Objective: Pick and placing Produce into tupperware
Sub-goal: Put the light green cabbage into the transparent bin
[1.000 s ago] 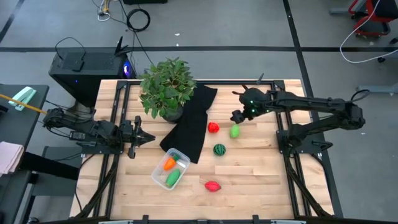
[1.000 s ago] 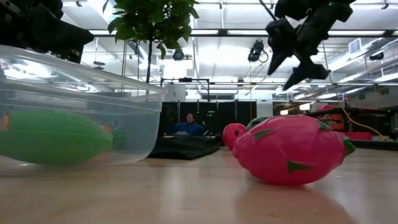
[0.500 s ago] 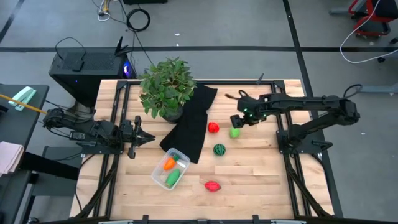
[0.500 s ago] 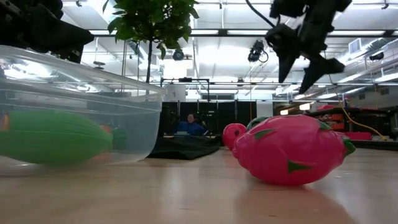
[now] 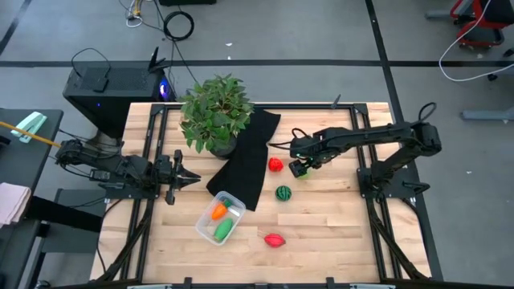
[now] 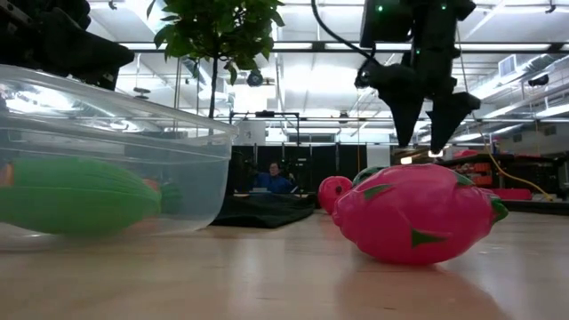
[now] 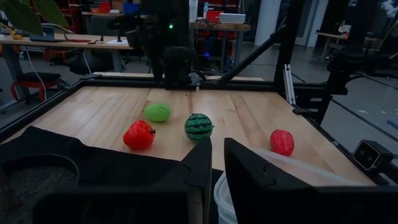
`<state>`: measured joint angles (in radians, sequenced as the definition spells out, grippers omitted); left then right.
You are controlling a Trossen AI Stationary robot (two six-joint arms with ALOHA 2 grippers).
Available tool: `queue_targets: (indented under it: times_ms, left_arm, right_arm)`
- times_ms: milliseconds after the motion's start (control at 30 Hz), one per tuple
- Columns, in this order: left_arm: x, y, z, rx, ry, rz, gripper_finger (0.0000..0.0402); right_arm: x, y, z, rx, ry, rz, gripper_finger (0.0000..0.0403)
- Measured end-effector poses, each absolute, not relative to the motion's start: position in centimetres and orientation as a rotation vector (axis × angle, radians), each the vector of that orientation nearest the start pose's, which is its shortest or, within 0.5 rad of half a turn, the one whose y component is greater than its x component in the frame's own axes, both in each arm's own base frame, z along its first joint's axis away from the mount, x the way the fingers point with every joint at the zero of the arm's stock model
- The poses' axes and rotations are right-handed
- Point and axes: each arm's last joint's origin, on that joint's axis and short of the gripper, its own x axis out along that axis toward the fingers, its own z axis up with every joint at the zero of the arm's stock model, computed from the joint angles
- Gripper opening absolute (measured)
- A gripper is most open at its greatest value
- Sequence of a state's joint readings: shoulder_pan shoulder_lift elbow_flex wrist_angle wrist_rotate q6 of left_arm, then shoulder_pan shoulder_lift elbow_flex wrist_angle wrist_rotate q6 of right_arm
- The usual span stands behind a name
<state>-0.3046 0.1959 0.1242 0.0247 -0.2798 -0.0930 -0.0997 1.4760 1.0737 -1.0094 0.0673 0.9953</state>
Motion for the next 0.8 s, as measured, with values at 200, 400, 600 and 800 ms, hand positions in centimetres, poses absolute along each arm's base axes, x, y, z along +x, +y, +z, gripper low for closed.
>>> queue_targets:
  times_ms: [200, 400, 600, 800]
  left_arm:
    - [10.3, -2.4, 19.3, -0.080, 0.046, -0.023, 0.0054]
    - [10.3, -2.4, 19.3, -0.080, 0.048, -0.023, 0.0052]
    - [10.3, -2.4, 19.3, -0.084, 0.048, -0.024, 0.0054]
    - [10.3, -2.4, 19.1, -0.084, 0.059, -0.023, 0.0059]
  right_arm:
    - [26.1, -3.0, 22.7, 0.846, 1.182, -0.902, 0.0358]
    - [26.5, -3.2, 21.7, 0.867, 1.162, -1.000, 0.0362]
    - [27.2, -3.4, 20.6, 0.890, 1.128, -1.086, 0.0359]
    - [27.6, -3.5, 19.7, 0.891, 1.126, -1.143, 0.0357]
